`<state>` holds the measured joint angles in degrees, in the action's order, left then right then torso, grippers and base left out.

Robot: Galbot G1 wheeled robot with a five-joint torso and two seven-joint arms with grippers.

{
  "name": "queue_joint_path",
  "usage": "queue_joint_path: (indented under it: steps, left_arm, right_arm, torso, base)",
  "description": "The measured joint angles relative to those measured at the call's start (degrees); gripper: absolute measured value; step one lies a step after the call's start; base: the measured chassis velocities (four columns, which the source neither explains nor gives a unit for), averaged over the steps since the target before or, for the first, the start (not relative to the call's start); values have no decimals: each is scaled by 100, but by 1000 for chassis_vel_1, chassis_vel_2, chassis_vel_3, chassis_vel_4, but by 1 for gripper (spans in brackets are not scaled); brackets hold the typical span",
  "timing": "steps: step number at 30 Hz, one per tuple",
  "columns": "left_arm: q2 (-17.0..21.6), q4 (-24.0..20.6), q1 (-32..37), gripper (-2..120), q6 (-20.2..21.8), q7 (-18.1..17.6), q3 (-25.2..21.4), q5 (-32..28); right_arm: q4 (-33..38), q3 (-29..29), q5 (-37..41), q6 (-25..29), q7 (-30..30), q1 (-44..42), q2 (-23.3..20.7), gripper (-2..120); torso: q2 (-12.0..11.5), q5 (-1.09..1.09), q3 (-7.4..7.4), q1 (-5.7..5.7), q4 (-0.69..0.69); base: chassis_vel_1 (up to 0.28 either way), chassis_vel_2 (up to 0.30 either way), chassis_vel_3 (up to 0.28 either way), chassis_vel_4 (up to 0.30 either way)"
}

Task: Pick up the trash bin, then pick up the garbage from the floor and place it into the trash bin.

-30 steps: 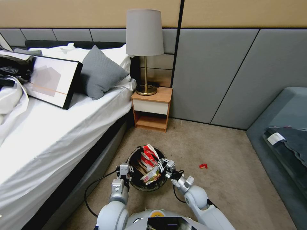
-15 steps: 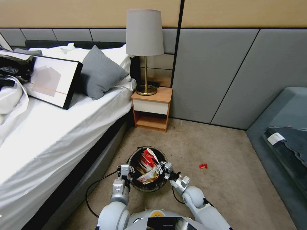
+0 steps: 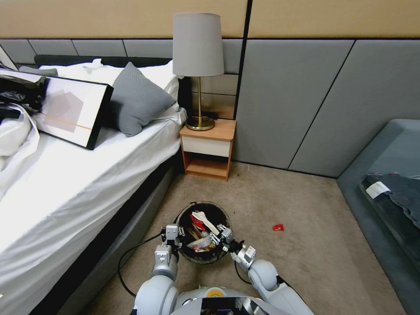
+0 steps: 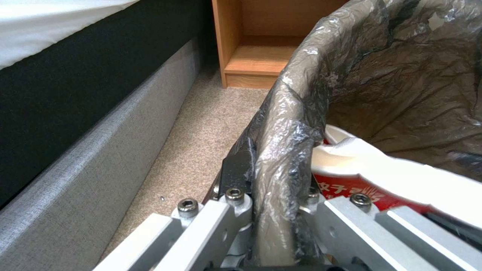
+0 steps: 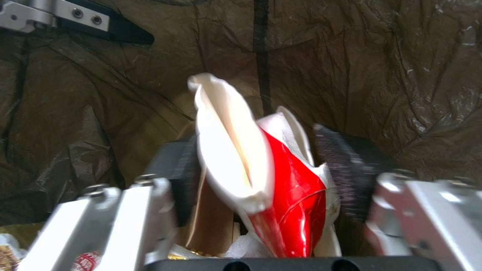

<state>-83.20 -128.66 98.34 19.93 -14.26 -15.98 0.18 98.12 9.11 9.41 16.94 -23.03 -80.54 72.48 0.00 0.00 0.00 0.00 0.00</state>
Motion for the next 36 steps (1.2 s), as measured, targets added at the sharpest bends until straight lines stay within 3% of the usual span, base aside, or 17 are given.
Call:
queue_joint_path:
  steps: [5, 9, 24, 25, 29, 36]
  left_arm:
    - [-3, 19, -6, 2, 0, 0, 10, 0]
    - [4, 31, -24, 2, 0, 4, -9, -5]
    - [24, 61, -30, 2, 3, 7, -1, -18]
    - [38, 60, -25, 2, 3, 7, -6, -20]
    - [47, 88, -30, 2, 3, 7, -25, -21]
    - [49, 120, -29, 2, 3, 7, -27, -23]
  right_arm:
    - [43, 3, -6, 13, 27, -16, 3, 82]
    - [260, 52, -167, 233, 110, -41, 20, 99]
    - [1389, 390, -272, 473, 477, -166, 55, 100]
    - [1797, 498, -277, 433, 801, -198, 91, 100]
    - [2287, 655, -334, 241, 1316, -251, 142, 100]
    - [2772, 1144, -387, 9, 2016, -359, 242, 100]
  torso:
    - [0, 0, 0, 0, 0]
    - [0, 0, 0, 0, 0]
    - [0, 0, 0, 0, 0]
    - [0, 0, 0, 0, 0]
    - [0, 0, 0, 0, 0]
    - [0, 0, 0, 0, 0]
  base:
    - [0, 0, 0, 0]
    - [0, 0, 0, 0]
    - [0, 0, 0, 0]
    - [0, 0, 0, 0]
    - [0, 0, 0, 0]
    - [0, 0, 0, 0]
